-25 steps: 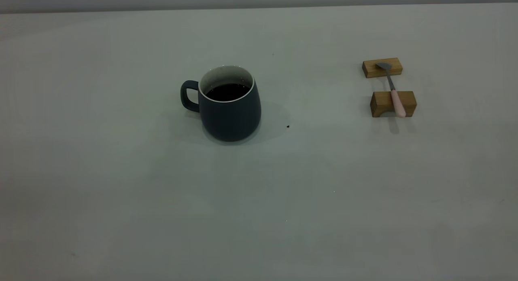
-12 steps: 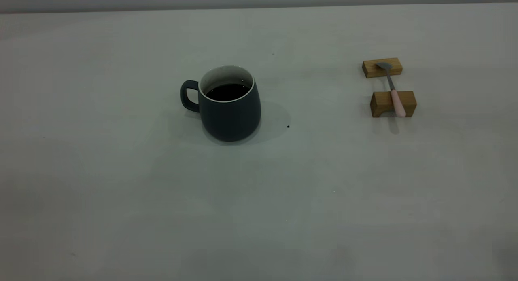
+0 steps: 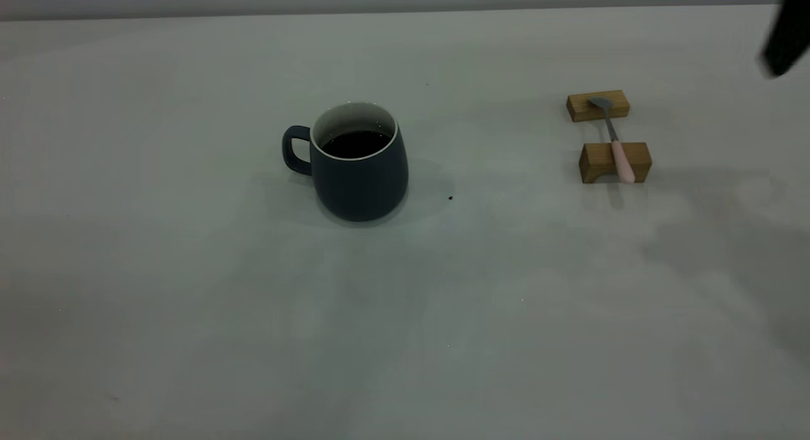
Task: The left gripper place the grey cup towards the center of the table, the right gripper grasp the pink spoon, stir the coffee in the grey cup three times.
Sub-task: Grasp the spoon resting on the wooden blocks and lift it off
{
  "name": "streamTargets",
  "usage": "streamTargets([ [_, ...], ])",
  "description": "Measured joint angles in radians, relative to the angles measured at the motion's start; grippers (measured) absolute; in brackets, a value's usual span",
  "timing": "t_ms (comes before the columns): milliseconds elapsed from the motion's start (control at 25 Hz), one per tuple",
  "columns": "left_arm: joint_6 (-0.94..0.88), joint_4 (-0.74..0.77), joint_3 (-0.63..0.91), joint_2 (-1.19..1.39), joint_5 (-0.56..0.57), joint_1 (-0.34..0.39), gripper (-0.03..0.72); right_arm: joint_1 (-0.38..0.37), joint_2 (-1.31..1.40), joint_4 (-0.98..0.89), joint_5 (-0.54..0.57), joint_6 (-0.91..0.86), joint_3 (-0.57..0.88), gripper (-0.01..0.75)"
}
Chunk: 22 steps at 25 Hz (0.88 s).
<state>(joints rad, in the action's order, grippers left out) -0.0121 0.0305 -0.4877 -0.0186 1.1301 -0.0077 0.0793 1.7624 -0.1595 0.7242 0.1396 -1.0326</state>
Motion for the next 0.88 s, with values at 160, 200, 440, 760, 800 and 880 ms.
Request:
streamTargets([
  [160, 0.0, 0.0, 0.0, 0.0, 0.0, 0.0, 0.586, 0.05, 0.213, 0.008, 0.001, 0.019, -0.144, 0.62],
  [200, 0.0, 0.0, 0.0, 0.0, 0.0, 0.0, 0.586, 0.065, 0.258, 0.016, 0.007, 0.016, -0.185, 0.62],
  [440, 0.0, 0.0, 0.0, 0.0, 0.0, 0.0, 0.586, 0.108, 0.512, 0.051, 0.085, -0.011, -0.394, 0.619],
  [760, 0.0, 0.0, 0.0, 0.0, 0.0, 0.0, 0.586, 0.111, 0.578, 0.053, 0.068, -0.01, -0.459, 0.609],
  [800, 0.0, 0.0, 0.0, 0.0, 0.0, 0.0, 0.586, 0.111, 0.588, 0.053, 0.065, -0.009, -0.459, 0.609],
  [880, 0.0, 0.0, 0.0, 0.0, 0.0, 0.0, 0.586, 0.111, 0.609, 0.053, 0.05, -0.008, -0.459, 0.609],
])
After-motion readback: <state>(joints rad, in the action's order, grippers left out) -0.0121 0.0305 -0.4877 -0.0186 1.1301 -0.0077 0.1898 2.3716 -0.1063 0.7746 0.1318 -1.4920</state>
